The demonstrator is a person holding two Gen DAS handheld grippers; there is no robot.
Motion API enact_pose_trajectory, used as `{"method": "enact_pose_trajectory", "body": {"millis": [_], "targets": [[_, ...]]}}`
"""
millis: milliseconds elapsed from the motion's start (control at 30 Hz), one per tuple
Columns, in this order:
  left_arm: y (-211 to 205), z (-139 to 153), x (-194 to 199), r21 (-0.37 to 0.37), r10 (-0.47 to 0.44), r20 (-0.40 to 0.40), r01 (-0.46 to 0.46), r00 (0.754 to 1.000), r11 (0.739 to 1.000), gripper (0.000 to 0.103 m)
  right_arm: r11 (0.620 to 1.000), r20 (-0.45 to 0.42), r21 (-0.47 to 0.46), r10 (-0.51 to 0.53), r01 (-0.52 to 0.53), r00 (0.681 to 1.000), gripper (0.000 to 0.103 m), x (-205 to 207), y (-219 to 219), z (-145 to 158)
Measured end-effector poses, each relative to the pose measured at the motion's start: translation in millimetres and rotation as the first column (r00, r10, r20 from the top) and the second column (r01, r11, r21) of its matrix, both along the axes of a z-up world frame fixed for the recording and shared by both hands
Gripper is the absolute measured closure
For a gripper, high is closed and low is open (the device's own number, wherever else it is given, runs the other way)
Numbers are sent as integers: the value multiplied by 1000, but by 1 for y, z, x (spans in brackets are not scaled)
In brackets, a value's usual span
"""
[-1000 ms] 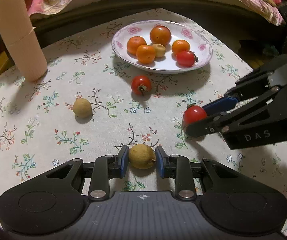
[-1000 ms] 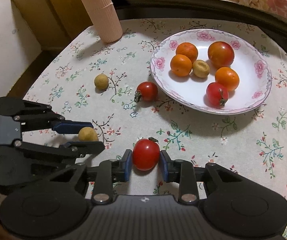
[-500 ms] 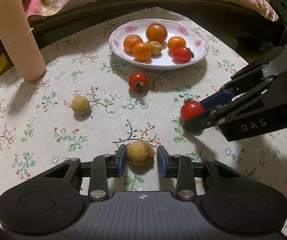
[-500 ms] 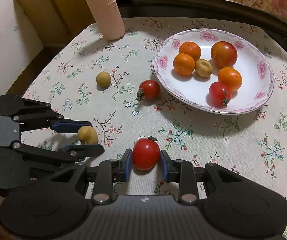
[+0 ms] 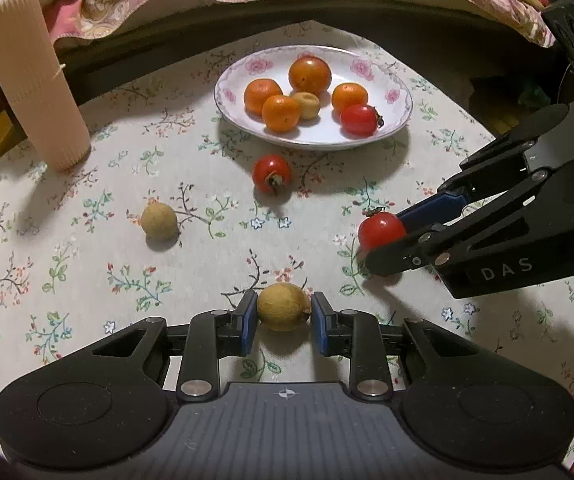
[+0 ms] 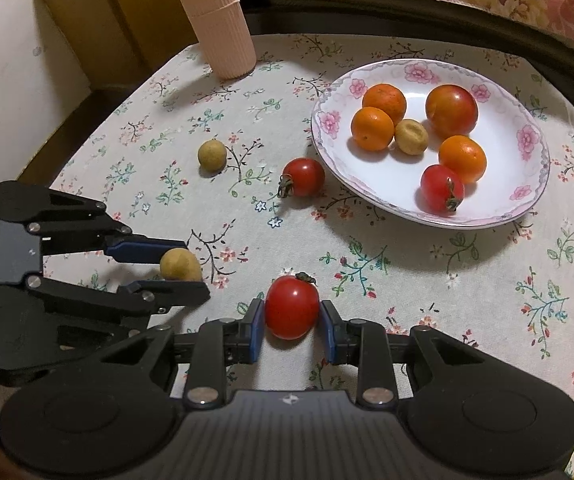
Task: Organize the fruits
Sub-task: 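Carry the tan fruit with left tool while right tool carries its tomato toward the plate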
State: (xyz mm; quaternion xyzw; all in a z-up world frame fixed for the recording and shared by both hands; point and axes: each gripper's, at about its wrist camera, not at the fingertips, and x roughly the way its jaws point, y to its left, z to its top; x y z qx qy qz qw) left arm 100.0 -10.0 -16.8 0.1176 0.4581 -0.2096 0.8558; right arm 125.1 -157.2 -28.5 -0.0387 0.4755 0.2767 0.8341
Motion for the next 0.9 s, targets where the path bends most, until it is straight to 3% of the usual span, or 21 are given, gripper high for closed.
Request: {"method": "enact_pose_trajectory", "body": {"millis": [900], "targets": [[-12, 13, 8, -73, 6, 38, -3, 999, 997, 67, 997, 21, 72, -40, 39, 999, 72, -6, -19, 17]]}}
